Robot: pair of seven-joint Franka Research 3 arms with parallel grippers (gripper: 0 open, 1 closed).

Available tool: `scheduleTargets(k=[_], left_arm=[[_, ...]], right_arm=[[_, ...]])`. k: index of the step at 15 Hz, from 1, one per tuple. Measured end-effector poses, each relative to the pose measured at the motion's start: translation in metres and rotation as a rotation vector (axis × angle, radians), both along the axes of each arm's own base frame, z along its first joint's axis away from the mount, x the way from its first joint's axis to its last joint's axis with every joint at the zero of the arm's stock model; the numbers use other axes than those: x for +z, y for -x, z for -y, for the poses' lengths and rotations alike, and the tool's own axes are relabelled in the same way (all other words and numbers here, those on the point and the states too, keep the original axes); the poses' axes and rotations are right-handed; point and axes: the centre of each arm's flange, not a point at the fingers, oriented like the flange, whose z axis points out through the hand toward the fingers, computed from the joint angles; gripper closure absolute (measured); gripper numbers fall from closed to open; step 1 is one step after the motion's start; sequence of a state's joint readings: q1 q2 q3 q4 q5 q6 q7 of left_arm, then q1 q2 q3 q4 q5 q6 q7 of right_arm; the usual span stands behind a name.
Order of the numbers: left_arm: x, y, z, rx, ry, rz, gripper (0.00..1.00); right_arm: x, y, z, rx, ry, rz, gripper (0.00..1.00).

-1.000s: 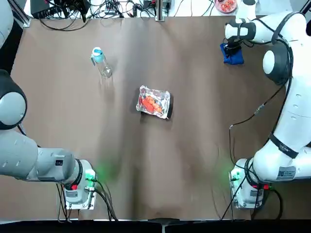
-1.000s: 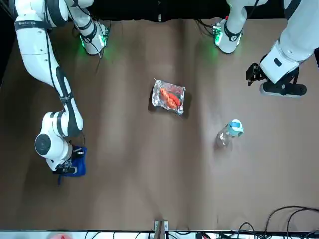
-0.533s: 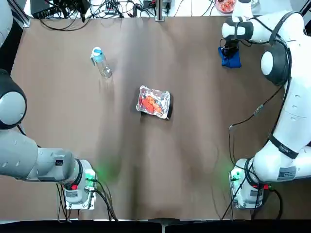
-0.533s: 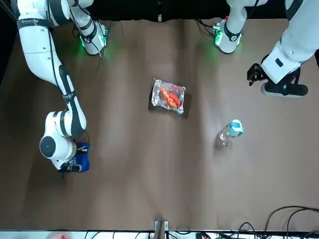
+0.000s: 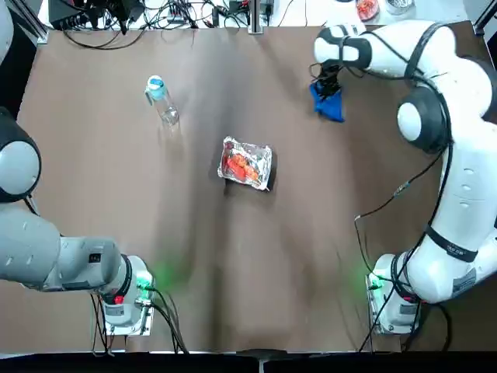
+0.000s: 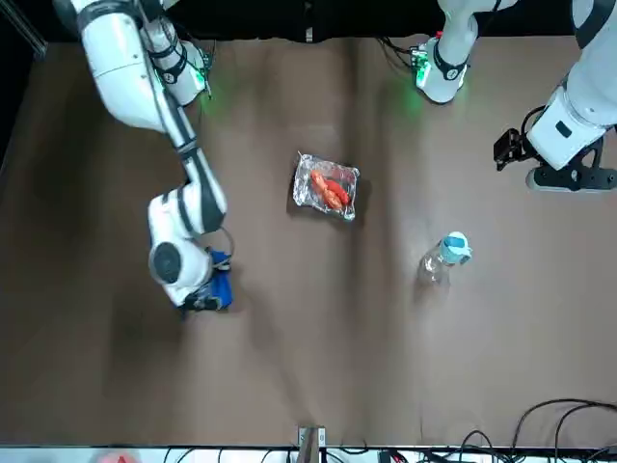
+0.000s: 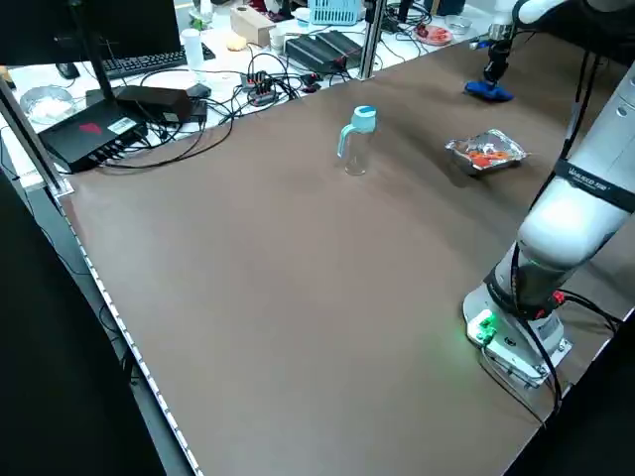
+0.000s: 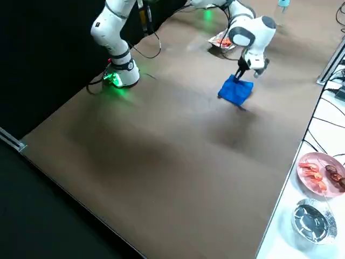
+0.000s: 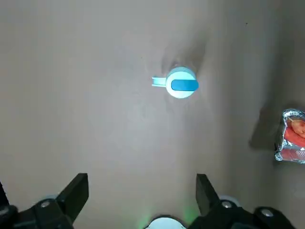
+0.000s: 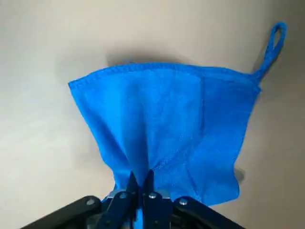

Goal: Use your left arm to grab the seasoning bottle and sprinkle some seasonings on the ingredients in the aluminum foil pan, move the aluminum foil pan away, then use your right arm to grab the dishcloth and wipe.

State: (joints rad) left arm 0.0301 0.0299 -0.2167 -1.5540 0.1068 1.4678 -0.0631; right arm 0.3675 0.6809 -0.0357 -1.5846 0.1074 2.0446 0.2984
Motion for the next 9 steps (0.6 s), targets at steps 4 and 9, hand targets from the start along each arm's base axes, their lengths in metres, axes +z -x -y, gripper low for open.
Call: scheduleTargets(k=[4,9], left_arm=[[-0.001,0.001,0.003,-0.006,0.0,-0.003,0.01],[-0.002,0.001,0.003,-0.006,-0.001,-0.005,0.01]], right_arm=[[0.014,0.019,-0.072,-0.062,-0.047,0.012,0.94],[0.03,0.041,-0.186,-0.231,-0.148,0.235,0.94]])
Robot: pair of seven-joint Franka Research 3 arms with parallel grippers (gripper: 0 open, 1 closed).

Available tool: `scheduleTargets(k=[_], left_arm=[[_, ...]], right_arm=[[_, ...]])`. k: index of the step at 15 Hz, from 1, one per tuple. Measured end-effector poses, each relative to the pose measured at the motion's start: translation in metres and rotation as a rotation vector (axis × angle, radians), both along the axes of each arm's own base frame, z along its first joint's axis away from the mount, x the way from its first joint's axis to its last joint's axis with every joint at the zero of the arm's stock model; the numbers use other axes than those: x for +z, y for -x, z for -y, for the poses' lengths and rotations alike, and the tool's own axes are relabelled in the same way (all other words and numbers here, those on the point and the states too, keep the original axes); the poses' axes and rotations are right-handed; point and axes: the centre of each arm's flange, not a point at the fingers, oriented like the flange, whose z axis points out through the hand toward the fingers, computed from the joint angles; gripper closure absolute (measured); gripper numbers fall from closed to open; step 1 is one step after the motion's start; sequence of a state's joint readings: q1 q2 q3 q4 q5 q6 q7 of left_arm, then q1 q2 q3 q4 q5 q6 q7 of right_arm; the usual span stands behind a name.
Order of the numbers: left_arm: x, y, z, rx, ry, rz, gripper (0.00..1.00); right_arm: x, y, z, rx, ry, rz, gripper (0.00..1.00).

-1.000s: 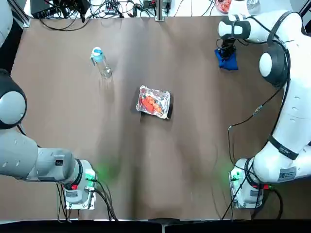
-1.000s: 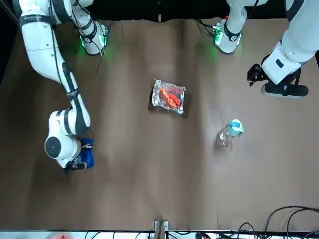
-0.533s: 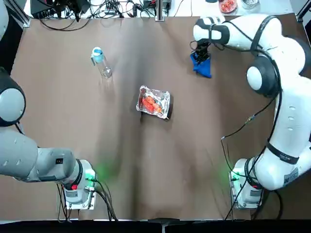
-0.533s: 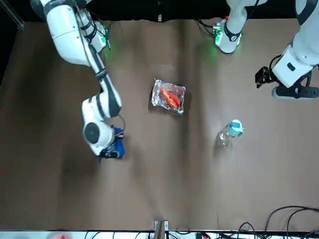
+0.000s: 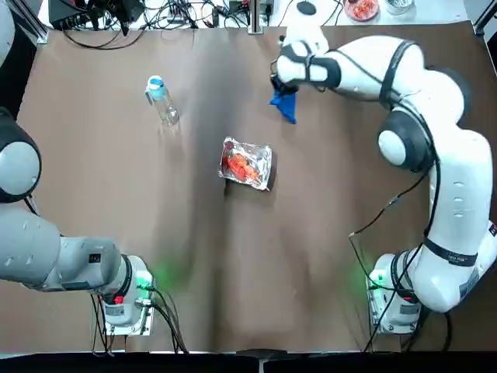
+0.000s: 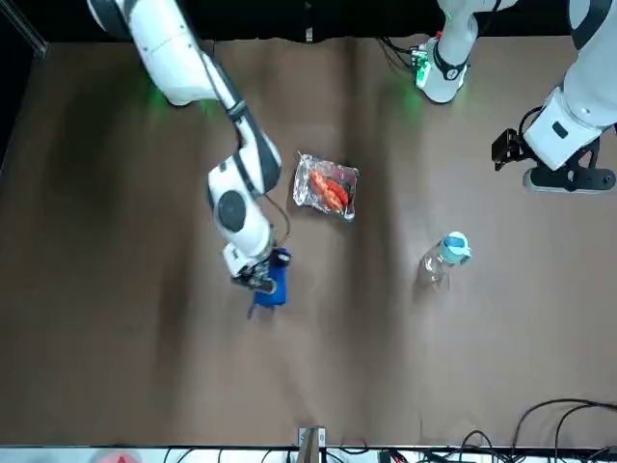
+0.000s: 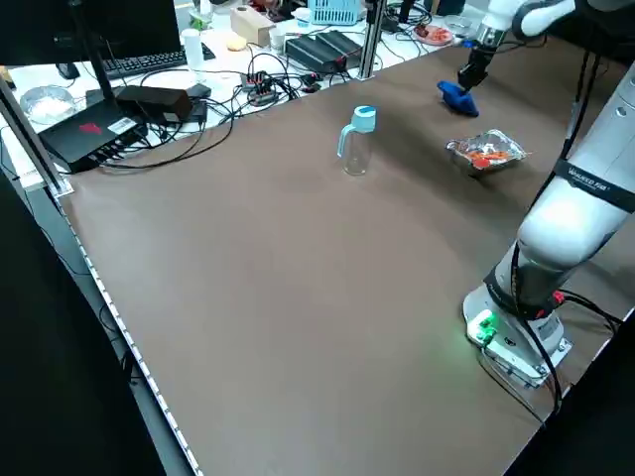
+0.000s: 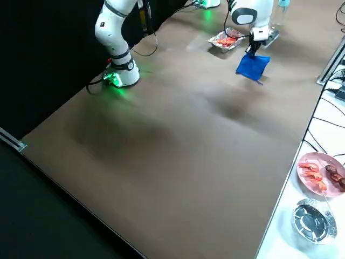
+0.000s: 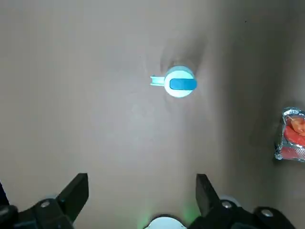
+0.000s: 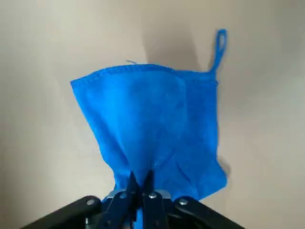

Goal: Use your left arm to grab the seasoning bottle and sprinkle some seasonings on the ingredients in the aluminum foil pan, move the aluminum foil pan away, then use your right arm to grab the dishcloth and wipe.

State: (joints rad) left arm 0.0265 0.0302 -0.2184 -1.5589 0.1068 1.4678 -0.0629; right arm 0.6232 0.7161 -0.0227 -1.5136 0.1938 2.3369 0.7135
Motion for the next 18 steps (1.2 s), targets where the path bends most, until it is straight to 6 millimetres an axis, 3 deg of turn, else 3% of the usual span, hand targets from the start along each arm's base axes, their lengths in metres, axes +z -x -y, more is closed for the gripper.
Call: scheduleTargets(k=[4,7,9,12,16,18], left_arm=[[0.0,-0.001,-0.003,0.005,0.0,-0.001,0.01],[-0.001,-0.001,-0.004,0.008,0.0,-0.001,0.01],[-0.002,-0.001,-0.004,0.008,0.0,-0.003,0.01],[-0.005,-0.003,-0.004,0.008,0.0,-0.008,0.0],[-0.008,-0.005,-0.004,0.007,0.0,-0.013,0.01],[-0.008,-0.005,-0.004,0.008,0.0,-0.013,0.0]], right_arm=[[-0.028,0.029,-0.053,-0.077,-0.052,0.06,0.94],[-0.04,0.049,-0.081,-0.105,-0.078,0.077,0.94],[-0.051,0.058,-0.088,-0.102,-0.072,0.069,0.94],[-0.06,0.046,-0.072,-0.115,-0.048,0.064,0.94],[-0.067,0.018,-0.016,0.015,0.068,-0.075,0.94],[-0.065,0.019,-0.017,0.017,0.06,-0.1,0.94]])
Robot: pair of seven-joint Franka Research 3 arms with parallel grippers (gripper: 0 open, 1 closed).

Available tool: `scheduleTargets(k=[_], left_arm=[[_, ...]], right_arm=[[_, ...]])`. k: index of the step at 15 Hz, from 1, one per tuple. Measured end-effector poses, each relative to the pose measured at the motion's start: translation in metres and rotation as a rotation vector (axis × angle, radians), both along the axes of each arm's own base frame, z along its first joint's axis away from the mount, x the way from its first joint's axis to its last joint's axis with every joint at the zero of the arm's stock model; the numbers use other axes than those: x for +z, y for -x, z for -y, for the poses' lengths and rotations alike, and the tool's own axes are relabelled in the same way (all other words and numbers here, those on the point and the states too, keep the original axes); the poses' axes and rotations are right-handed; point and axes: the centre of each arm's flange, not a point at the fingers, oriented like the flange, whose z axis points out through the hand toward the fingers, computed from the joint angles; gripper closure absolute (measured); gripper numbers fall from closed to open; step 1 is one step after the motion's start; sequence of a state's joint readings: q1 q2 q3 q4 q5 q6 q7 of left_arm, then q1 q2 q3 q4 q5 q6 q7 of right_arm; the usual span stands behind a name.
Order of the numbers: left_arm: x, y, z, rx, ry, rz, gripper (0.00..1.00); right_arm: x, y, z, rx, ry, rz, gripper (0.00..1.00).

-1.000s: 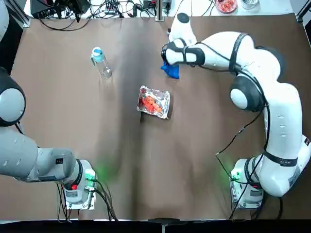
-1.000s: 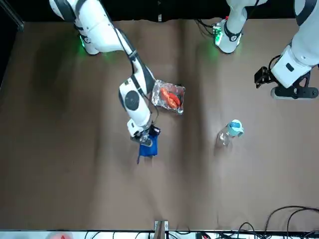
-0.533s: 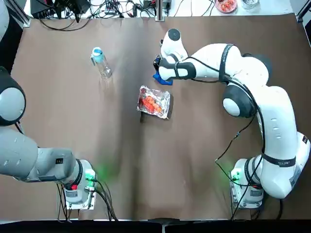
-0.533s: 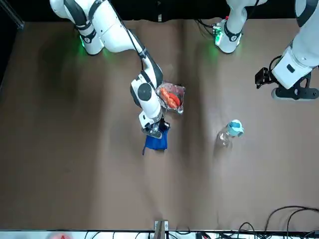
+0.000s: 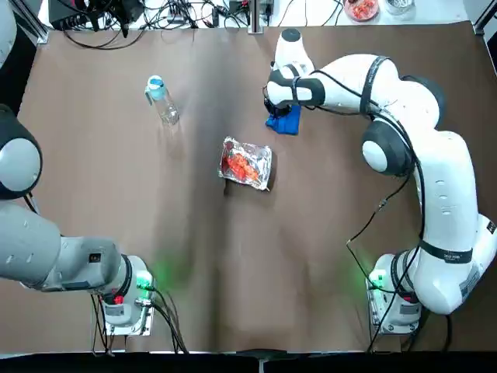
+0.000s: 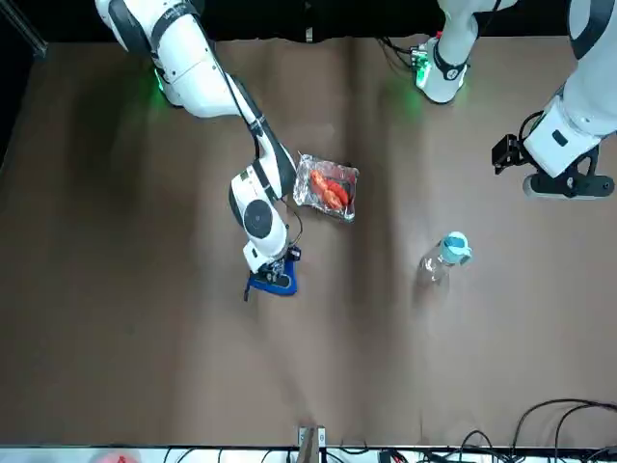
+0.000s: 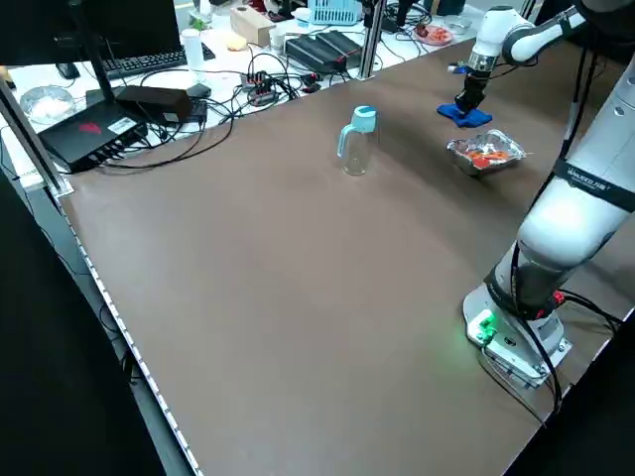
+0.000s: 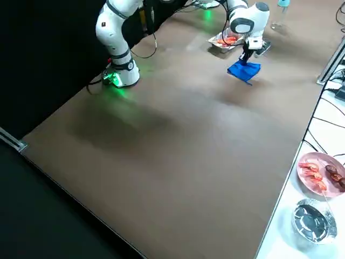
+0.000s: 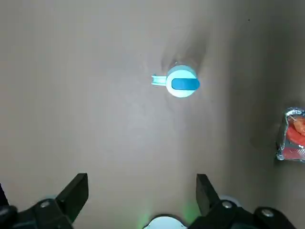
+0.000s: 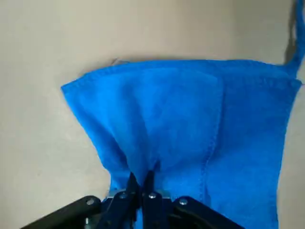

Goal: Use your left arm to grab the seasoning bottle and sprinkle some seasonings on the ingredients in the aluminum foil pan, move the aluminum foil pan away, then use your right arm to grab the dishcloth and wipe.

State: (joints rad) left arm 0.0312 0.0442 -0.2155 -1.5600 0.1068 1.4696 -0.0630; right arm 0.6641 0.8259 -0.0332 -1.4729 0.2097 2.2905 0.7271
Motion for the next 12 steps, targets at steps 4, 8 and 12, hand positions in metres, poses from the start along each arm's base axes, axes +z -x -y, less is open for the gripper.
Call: scheduleTargets(k=[4,8,12], left_arm=[[0.0,0.0,0.0,0.009,-0.001,0.002,0.0],[0.0,0.0,0.0,0.01,-0.001,0.002,0.0],[0.0,0.0,0.0,0.01,-0.001,0.002,0.0]], right_arm=[[0.012,0.011,-0.039,-0.166,-0.128,0.068,0.94],[0.006,0.044,-0.082,-0.232,-0.167,0.09,0.94],[-0.005,0.034,-0.06,-0.158,-0.112,0.057,0.94]])
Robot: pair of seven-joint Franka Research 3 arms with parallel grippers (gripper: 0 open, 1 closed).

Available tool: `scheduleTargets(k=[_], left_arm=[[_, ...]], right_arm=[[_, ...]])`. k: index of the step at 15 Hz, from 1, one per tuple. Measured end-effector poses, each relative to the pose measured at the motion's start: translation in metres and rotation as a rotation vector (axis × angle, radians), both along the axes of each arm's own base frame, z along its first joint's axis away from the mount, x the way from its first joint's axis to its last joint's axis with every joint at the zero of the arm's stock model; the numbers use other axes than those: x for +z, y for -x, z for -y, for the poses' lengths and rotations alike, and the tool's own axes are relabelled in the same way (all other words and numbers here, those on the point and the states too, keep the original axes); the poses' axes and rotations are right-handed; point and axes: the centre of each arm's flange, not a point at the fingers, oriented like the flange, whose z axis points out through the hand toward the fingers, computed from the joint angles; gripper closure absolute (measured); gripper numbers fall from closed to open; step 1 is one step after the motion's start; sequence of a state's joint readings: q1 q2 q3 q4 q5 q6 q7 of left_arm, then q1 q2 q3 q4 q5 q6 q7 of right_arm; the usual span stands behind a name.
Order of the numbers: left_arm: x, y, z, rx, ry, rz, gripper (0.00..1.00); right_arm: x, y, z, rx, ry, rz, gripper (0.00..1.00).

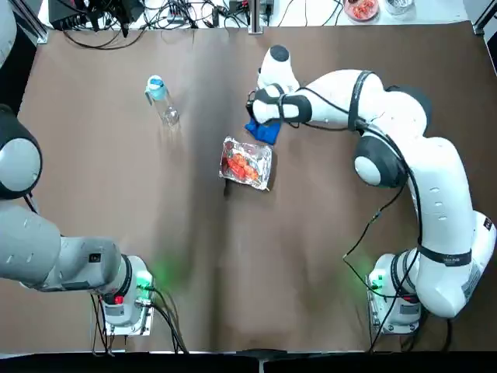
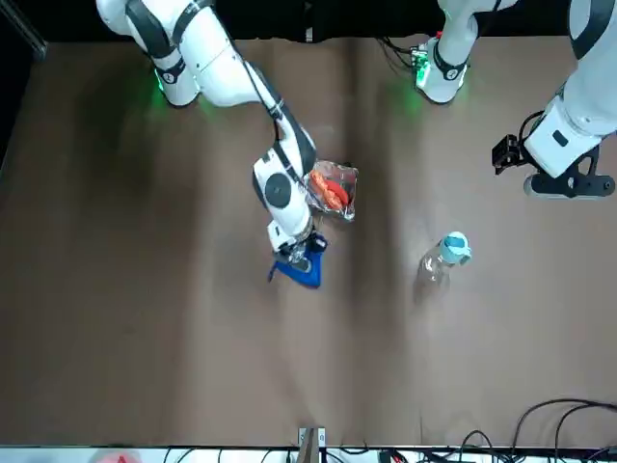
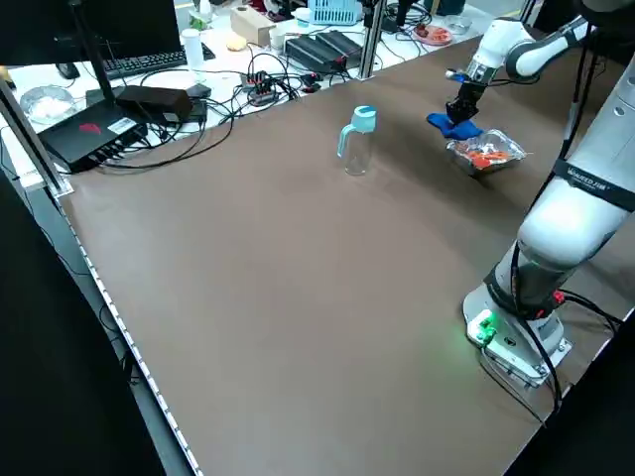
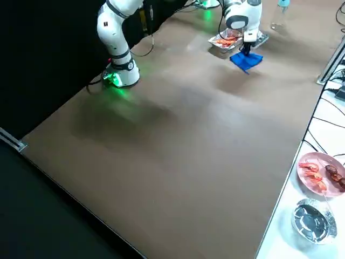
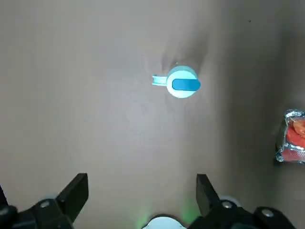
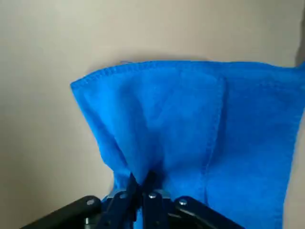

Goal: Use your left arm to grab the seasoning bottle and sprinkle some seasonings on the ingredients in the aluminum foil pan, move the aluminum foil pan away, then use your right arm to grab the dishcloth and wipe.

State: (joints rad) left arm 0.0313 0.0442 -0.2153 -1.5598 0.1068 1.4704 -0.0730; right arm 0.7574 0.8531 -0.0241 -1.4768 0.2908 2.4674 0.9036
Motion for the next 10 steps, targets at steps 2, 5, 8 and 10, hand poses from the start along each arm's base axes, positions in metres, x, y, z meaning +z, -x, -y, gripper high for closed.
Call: scheduleTargets(k=[2,5,8,10], left_arm=[[0.0,0.0,0.0,0.0,0.0,0.0,0.0],[0.0,0.0,0.0,0.0,0.0,0.0,0.0],[0.0,0.0,0.0,0.0,0.0,0.0,0.0],[0.0,0.0,0.0,0.001,0.0,0.0,0.0]], right_arm=[[0.001,-0.019,0.031,0.036,0.033,-0.054,0.94],[0.0,-0.041,0.068,0.054,0.052,-0.103,0.94],[0.0,-0.035,0.057,0.036,0.019,-0.112,0.94],[0.003,-0.014,0.019,-0.004,-0.042,-0.081,0.94]])
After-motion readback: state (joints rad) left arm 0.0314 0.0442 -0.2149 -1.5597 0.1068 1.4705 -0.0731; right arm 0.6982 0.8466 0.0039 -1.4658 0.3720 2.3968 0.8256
